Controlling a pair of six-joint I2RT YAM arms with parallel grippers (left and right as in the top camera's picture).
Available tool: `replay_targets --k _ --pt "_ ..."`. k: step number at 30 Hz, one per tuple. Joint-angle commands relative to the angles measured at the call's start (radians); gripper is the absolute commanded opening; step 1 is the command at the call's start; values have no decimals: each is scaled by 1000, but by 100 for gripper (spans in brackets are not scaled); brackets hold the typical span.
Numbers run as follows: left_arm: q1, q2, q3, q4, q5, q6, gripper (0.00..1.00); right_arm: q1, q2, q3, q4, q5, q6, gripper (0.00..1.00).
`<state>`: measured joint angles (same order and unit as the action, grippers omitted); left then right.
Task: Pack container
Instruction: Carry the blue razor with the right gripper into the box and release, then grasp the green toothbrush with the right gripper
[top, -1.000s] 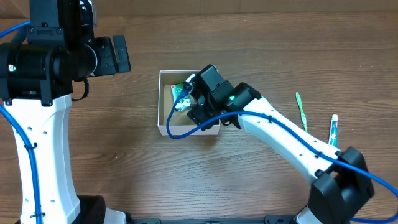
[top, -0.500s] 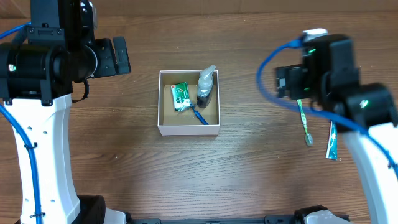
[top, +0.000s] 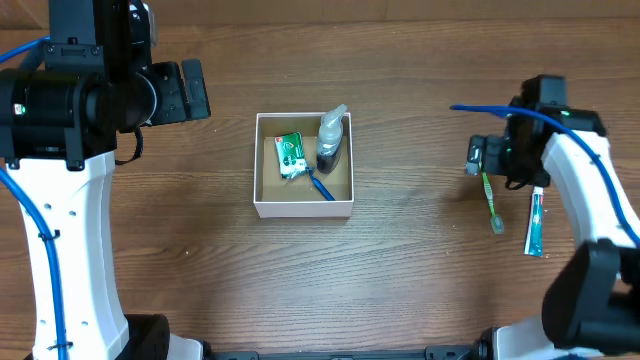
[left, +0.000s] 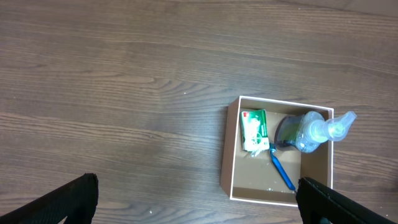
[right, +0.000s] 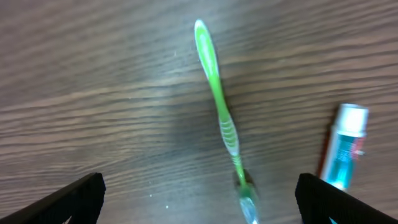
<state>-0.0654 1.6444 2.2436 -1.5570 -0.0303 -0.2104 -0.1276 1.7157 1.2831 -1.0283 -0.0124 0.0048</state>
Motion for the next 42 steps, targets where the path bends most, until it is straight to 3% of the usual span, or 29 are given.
replay_targets --k 1,24,27,30,33,40,42 --pt "0 3 -3 -2 5 5 100 1 64 -32 34 -23 7 100" --pt "0 3 -3 -3 5 5 100 -1 133 -206 243 -8 8 98" --pt "0 3 -3 -3 5 5 100 -1 133 -206 243 -8 7 88" --pt "0 3 -3 -3 5 5 100 -1 133 -206 243 -8 8 62" --pt "0 3 -3 -3 5 5 100 -1 133 -206 243 -8 7 47" --pt "0 3 -3 -3 5 5 100 -1 133 -206 243 -9 8 37" --pt "0 3 -3 -3 5 5 100 -1 133 -204 243 -9 8 26"
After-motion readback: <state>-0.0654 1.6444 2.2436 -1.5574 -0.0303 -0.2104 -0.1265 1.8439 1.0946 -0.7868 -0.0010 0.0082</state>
